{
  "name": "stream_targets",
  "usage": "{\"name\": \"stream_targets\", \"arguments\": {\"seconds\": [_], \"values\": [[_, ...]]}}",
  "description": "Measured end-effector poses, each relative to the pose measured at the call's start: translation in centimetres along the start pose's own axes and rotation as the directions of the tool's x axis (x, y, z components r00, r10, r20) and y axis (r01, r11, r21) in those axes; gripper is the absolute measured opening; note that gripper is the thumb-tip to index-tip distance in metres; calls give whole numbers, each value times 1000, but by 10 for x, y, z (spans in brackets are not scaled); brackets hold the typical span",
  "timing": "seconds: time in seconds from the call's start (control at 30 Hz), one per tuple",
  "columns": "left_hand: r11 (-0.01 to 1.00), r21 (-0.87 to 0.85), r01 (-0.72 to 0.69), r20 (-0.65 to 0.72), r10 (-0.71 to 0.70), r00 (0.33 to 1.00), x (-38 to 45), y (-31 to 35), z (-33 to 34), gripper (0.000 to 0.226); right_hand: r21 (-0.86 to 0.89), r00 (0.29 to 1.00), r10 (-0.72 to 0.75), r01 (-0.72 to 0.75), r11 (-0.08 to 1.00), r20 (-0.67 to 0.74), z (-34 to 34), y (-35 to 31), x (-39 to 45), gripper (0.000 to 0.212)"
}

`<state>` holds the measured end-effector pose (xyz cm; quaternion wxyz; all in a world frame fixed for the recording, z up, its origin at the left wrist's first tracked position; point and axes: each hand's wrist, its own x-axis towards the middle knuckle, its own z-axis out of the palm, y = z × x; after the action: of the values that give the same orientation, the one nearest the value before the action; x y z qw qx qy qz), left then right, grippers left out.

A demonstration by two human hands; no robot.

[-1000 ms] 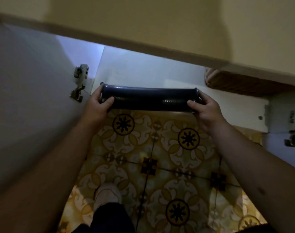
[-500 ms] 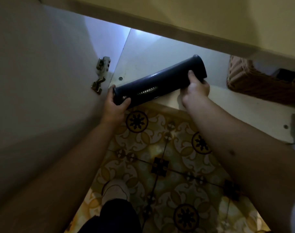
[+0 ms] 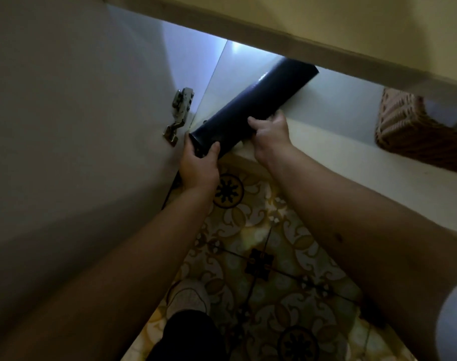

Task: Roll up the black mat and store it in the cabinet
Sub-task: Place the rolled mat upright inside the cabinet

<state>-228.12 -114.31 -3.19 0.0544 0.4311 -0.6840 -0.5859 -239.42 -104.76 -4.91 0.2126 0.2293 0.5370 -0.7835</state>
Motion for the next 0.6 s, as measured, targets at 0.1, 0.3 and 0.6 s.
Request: {"name": "stream_targets", "arguments": {"seconds": [0.1,0.3,0.6], "values": [[999,-53,7,-61,-10,998,-3,-6,7,64,-42,997,6,-3,999,81,15,-7,10,63],[921,-324,214,-151,-274,950,1,-5,25,66,-428,973,-179,225,875,145,26,-7,7,66],[977,-173,129,-179,-159,971,5,-1,24,67,-712,946,-235,322,624,222,15,9,7,66]]}}
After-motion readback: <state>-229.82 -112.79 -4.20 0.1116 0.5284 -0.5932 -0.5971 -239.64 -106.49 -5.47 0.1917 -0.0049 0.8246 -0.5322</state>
